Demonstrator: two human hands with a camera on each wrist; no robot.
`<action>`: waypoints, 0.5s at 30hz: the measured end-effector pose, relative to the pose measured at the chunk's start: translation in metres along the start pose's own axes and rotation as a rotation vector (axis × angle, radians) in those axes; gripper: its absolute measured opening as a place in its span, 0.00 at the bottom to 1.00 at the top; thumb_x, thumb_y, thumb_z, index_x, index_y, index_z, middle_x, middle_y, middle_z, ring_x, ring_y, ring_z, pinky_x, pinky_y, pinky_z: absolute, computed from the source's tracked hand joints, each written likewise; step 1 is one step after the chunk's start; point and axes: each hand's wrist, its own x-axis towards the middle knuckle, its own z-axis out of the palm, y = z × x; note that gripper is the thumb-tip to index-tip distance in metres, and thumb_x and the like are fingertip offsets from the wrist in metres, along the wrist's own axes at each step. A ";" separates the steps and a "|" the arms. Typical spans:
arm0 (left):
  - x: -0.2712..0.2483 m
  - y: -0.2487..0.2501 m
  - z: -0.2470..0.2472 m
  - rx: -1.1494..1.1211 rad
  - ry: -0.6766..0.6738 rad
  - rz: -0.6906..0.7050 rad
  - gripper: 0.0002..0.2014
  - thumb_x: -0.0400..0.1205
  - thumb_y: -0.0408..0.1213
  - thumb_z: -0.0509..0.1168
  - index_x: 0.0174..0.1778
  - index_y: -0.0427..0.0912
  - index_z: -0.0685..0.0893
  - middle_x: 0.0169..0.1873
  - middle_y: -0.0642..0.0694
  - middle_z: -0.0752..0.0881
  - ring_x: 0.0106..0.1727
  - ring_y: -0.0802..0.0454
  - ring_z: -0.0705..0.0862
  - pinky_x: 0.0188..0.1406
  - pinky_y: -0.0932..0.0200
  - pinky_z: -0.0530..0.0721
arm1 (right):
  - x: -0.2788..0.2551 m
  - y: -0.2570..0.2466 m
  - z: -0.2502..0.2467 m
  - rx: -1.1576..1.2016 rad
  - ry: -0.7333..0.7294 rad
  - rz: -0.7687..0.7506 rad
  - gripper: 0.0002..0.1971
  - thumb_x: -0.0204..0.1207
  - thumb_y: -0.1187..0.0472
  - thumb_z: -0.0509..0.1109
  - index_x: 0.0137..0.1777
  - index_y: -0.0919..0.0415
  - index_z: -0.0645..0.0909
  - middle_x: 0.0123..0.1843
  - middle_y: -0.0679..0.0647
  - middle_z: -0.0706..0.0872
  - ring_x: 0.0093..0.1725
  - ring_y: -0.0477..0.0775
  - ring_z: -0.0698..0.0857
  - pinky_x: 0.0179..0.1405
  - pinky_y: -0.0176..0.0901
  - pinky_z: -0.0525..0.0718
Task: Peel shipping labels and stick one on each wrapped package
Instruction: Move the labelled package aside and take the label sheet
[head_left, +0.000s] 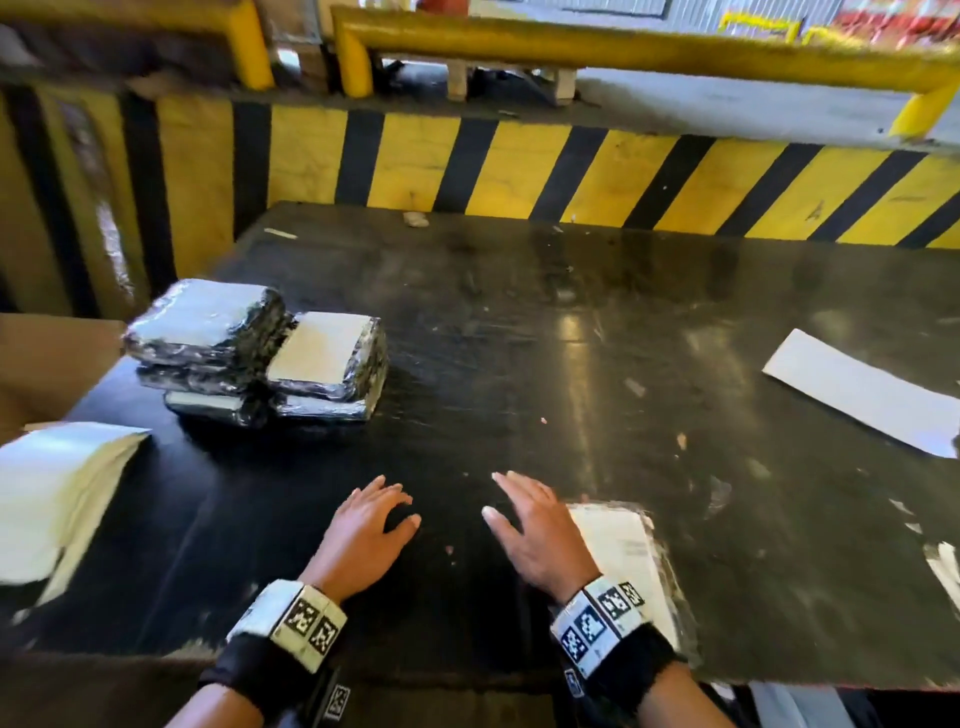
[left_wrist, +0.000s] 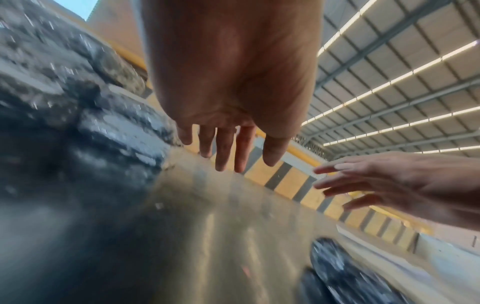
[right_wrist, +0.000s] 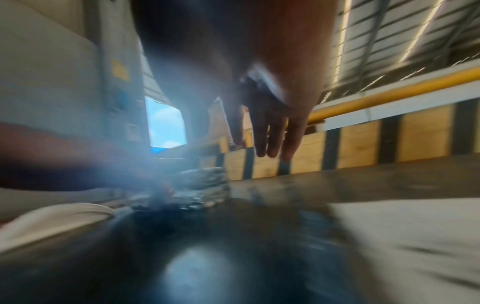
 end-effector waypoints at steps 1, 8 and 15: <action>-0.001 -0.003 -0.012 -0.008 0.027 -0.002 0.19 0.84 0.50 0.61 0.69 0.48 0.79 0.76 0.51 0.74 0.82 0.56 0.61 0.80 0.58 0.55 | 0.008 -0.014 0.009 0.011 -0.031 -0.029 0.26 0.83 0.46 0.58 0.79 0.53 0.65 0.80 0.51 0.69 0.79 0.49 0.64 0.78 0.42 0.60; -0.022 -0.147 -0.130 -0.022 0.273 -0.147 0.23 0.80 0.55 0.62 0.64 0.44 0.84 0.67 0.48 0.83 0.76 0.54 0.73 0.75 0.58 0.67 | 0.112 -0.174 0.107 0.023 -0.175 -0.277 0.27 0.83 0.47 0.58 0.80 0.52 0.63 0.80 0.48 0.67 0.80 0.47 0.63 0.78 0.44 0.62; -0.054 -0.302 -0.214 0.019 0.347 -0.258 0.24 0.79 0.54 0.57 0.60 0.42 0.86 0.65 0.47 0.84 0.69 0.49 0.80 0.66 0.54 0.76 | 0.180 -0.307 0.212 0.039 -0.225 -0.313 0.26 0.82 0.48 0.59 0.78 0.54 0.65 0.79 0.50 0.70 0.78 0.49 0.66 0.77 0.41 0.63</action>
